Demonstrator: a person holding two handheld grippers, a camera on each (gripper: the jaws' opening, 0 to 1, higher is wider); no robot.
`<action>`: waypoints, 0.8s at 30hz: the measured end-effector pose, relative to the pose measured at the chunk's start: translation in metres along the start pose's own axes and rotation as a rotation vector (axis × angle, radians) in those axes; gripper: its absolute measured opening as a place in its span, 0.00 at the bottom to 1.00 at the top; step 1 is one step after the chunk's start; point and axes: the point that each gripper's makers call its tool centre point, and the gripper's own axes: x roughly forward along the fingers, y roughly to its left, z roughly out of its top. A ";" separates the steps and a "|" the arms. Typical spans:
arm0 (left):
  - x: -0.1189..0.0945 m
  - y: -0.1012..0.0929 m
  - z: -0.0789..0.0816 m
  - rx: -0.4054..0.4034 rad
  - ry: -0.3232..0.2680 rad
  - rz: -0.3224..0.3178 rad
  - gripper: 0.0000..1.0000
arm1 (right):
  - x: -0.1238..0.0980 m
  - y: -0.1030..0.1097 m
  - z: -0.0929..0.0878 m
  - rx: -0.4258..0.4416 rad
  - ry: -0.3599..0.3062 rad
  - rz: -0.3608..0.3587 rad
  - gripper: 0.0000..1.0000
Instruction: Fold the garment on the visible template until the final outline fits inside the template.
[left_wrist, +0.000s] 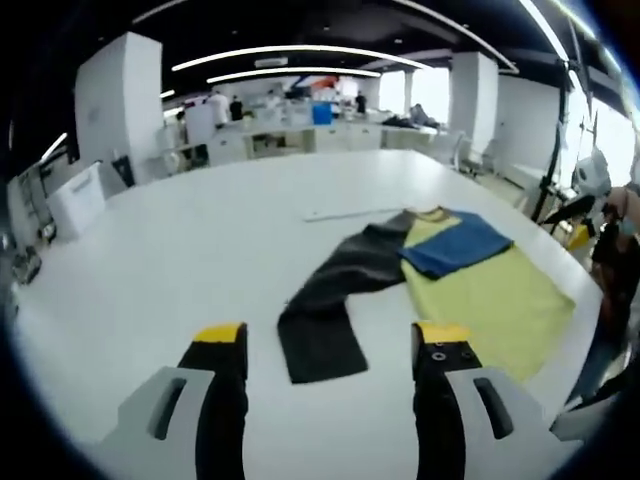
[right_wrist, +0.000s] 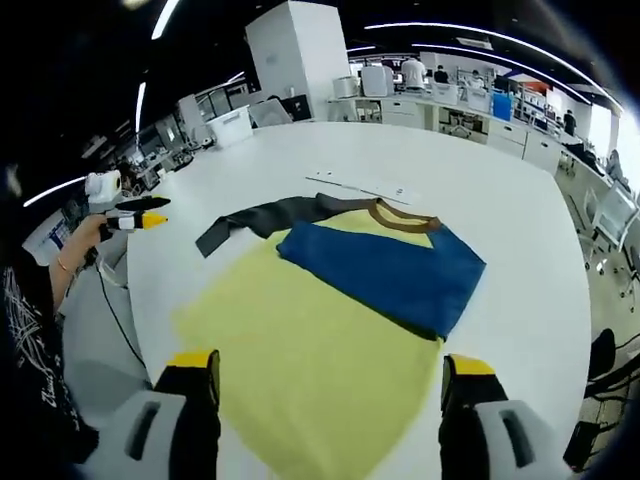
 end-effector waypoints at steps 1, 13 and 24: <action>0.002 0.002 0.000 0.004 -0.002 0.006 0.56 | -0.001 0.000 -0.001 -0.003 0.000 -0.002 0.91; 0.042 0.030 -0.016 -0.001 -0.015 0.102 0.37 | 0.000 0.012 -0.014 0.042 -0.039 -0.026 0.89; 0.083 0.044 -0.029 0.039 0.028 0.122 0.34 | -0.005 0.013 -0.012 0.029 -0.047 -0.055 0.90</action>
